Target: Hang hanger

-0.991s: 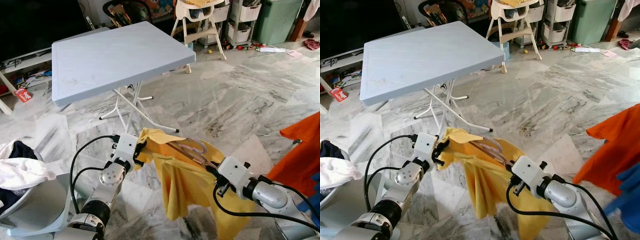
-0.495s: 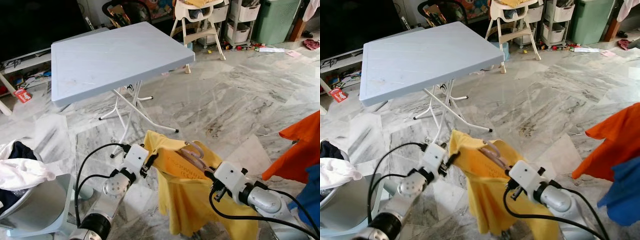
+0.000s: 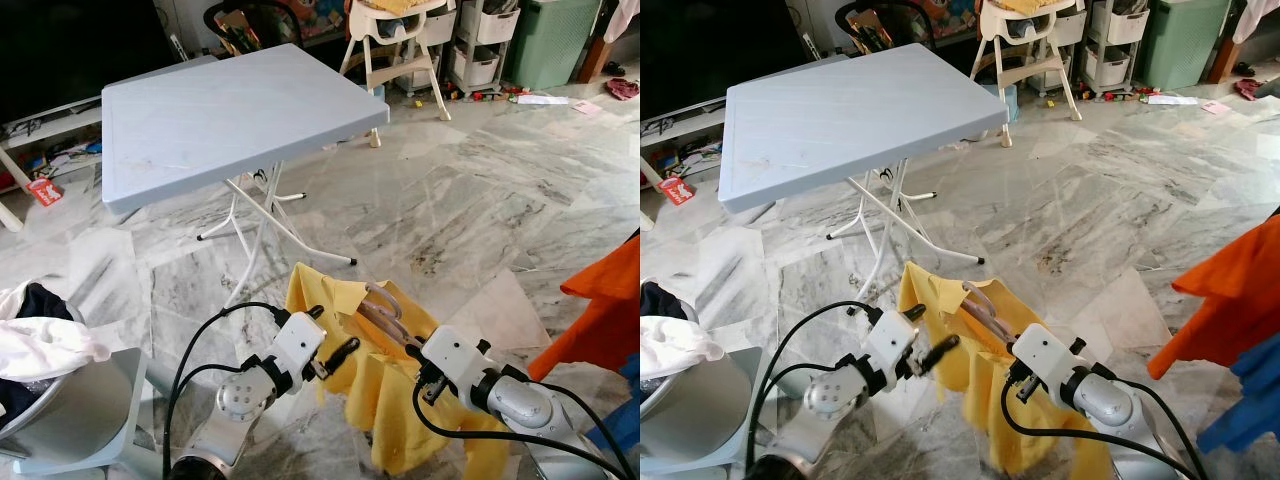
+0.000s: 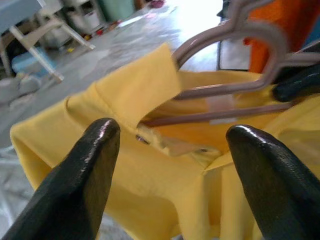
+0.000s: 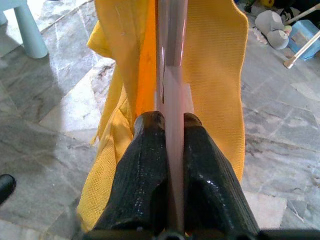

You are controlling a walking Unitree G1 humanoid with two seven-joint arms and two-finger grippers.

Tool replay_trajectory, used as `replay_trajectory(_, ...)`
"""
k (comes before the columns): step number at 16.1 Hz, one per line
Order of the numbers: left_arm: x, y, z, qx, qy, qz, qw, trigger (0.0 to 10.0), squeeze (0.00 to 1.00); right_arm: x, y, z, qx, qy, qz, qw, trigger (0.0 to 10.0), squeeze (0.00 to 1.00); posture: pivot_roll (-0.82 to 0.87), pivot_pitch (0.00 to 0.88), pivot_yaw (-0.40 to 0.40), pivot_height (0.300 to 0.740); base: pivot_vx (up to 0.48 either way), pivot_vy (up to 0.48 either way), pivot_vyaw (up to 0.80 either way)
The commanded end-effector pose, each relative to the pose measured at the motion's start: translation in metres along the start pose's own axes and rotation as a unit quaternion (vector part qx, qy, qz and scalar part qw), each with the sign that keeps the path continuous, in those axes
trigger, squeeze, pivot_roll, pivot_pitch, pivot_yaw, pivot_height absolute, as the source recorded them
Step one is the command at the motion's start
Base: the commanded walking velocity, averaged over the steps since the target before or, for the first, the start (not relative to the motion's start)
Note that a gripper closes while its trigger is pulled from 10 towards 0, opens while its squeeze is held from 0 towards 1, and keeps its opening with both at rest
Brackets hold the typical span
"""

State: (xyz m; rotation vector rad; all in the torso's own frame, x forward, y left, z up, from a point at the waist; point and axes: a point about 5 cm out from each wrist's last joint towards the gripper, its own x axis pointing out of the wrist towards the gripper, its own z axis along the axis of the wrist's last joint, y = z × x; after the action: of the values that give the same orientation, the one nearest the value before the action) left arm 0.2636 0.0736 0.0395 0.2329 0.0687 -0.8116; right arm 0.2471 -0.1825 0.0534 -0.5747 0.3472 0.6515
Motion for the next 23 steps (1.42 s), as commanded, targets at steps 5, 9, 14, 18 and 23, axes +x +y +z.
replay_trajectory(5, -0.015, 0.041, 0.018, 0.088, -0.005, 0.0, 0.996, 10.0, 1.0, -0.003, -0.014, 0.003, -0.023, -0.007, -0.012, 1.0, 10.0, 0.0, -0.18, 0.0, 0.124, 0.74, 0.0, 0.0, 0.0)
replay_trajectory(9, -0.033, 0.069, 0.004, 0.126, 0.047, 0.019, 0.991, 10.0, 1.0, -0.01, -0.019, 0.005, -0.041, -0.02, 0.014, 0.999, 10.0, 0.0, -0.18, 0.0, 0.124, 0.74, 0.0, 0.0, 0.0)
replay_trajectory(14, -0.051, 0.073, -0.023, 0.161, 0.117, 0.012, 0.98, 10.0, 1.0, -0.036, -0.029, 0.021, -0.082, -0.048, 0.109, 0.989, 10.0, 0.0, -0.19, 0.012, 0.13, 0.74, 0.0, 0.0, 0.0)
replay_trajectory(18, -0.063, 0.088, -0.035, 0.168, 0.149, 0.075, 0.972, 10.0, 1.0, -0.044, -0.034, 0.027, -0.077, -0.062, 0.13, 0.987, 10.0, 0.0, -0.19, 0.013, 0.128, 0.74, 0.0, 0.0, 0.0)
replay_trajectory(23, -0.079, 0.097, -0.05, 0.074, 0.168, 0.129, 0.974, 10.0, 0.0, -0.05, -0.038, 0.032, -0.066, -0.077, 0.137, 0.985, 10.0, 0.0, -0.19, 0.018, 0.129, 0.74, 0.0, 0.0, 0.0)
